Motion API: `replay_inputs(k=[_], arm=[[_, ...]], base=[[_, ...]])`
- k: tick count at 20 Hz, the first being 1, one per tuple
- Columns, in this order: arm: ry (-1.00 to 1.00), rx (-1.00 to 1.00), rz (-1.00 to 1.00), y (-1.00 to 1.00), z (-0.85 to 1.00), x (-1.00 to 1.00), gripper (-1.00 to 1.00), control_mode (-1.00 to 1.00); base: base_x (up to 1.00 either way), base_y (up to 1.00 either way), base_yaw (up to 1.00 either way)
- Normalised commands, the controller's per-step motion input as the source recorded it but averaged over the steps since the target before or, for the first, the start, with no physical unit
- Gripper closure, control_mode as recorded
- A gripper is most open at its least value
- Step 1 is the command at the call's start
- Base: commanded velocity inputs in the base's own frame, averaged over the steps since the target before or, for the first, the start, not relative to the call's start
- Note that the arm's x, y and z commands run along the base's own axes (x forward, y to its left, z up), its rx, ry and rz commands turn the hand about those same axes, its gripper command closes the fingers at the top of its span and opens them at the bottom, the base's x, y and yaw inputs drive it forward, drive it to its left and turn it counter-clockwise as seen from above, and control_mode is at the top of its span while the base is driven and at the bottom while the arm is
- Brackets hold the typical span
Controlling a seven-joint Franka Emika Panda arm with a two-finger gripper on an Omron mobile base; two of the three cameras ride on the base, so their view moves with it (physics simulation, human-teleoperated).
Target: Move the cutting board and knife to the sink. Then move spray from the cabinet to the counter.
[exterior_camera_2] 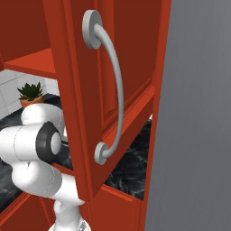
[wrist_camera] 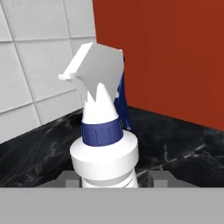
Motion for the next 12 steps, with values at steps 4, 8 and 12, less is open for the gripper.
replay_inputs(k=[4, 8, 12], arm=[[-0.33, 0.02, -0.08, 0.09, -0.74, -0.24, 1.00, -1.00], [-0.33, 0.02, -0.09, 0.09, -0.77, -0.24, 1.00, -1.00], [-0.32, 0.02, -0.10, 0.08, -0.78, -0.26, 1.00, -1.00]], base=[[0.00, 0.00, 0.00], [0.00, 0.00, 0.00], [0.00, 0.00, 0.00]])
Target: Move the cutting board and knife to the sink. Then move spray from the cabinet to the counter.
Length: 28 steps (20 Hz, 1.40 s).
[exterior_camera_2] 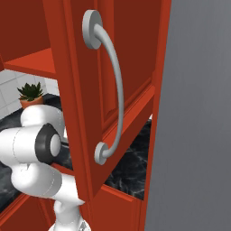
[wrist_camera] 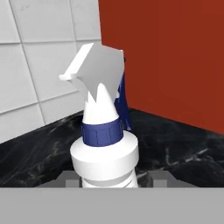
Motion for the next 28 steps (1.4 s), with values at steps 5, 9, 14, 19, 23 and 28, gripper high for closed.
replay_inputs(k=[5, 9, 14, 19, 23, 28], arm=[[-0.31, 0.02, -0.11, 0.09, -0.78, -0.25, 1.00, -1.00], [-0.34, 0.02, -0.10, 0.08, -0.80, -0.26, 1.00, -1.00], [-0.33, 0.03, -0.11, 0.11, -0.82, -0.23, 1.00, -1.00], [-0.31, 0.05, -0.12, 0.15, -0.83, -0.23, -1.00, -1.00], [-0.36, 0.06, -0.12, 0.12, -0.79, -0.30, -1.00, -1.00], [-0.39, 0.05, -0.12, 0.15, -0.78, -0.36, -1.00, -1.00]], base=[[0.00, 0.00, 0.00], [0.00, 0.00, 0.00], [0.00, 0.00, 0.00], [0.00, 0.00, 0.00], [0.00, 0.00, 0.00], [0.00, 0.00, 0.00]])
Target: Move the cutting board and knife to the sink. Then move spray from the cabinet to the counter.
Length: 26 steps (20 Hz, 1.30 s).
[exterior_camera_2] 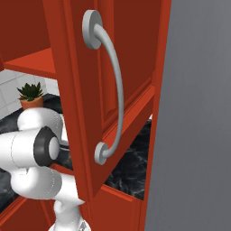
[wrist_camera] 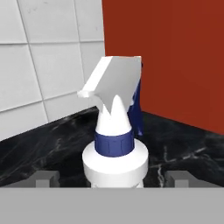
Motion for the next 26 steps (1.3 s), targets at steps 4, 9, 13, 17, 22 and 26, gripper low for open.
replay_inputs(k=[4, 9, 13, 17, 22, 26], arm=[[-0.37, 0.05, -0.14, 0.21, -0.72, -0.33, -1.00, -1.00], [-0.32, 0.06, -0.14, 0.26, -0.68, -0.17, -1.00, -1.00], [-0.27, 0.06, -0.16, 0.21, -0.69, -0.13, -1.00, -1.00], [-0.27, 0.06, -0.16, 0.21, -0.70, -0.13, -1.00, -1.00], [-0.29, 0.07, -0.16, 0.23, -0.67, -0.12, -1.00, -1.00], [-0.34, 0.08, -0.13, 0.27, -0.48, -0.20, -1.00, -1.00]], base=[[0.00, 0.00, 0.00], [0.00, 0.00, 0.00], [0.00, 0.00, 0.00], [0.00, 0.00, 0.00], [0.00, 0.00, 0.00], [0.00, 0.00, 0.00]])
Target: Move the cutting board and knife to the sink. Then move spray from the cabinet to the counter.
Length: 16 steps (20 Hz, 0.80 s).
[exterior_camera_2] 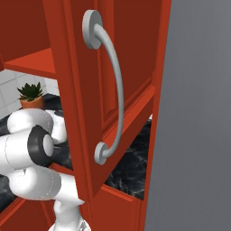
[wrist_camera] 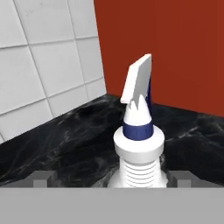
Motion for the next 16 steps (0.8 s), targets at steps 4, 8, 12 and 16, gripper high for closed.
replay_inputs(k=[4, 8, 12, 16], arm=[[-0.28, 0.08, -0.12, 0.19, -0.32, -0.35, -1.00, -1.00], [-0.03, 0.13, -0.07, 0.08, -0.14, -0.39, -1.00, -1.00], [0.04, 0.15, 0.02, 0.01, 0.04, -0.32, -1.00, -1.00], [0.16, 0.10, 0.13, 0.01, 0.29, -0.34, -1.00, -1.00]], base=[[0.00, 0.00, 0.00], [0.00, 0.00, 0.00], [0.00, 0.00, 0.00], [0.00, 0.00, 0.00]])
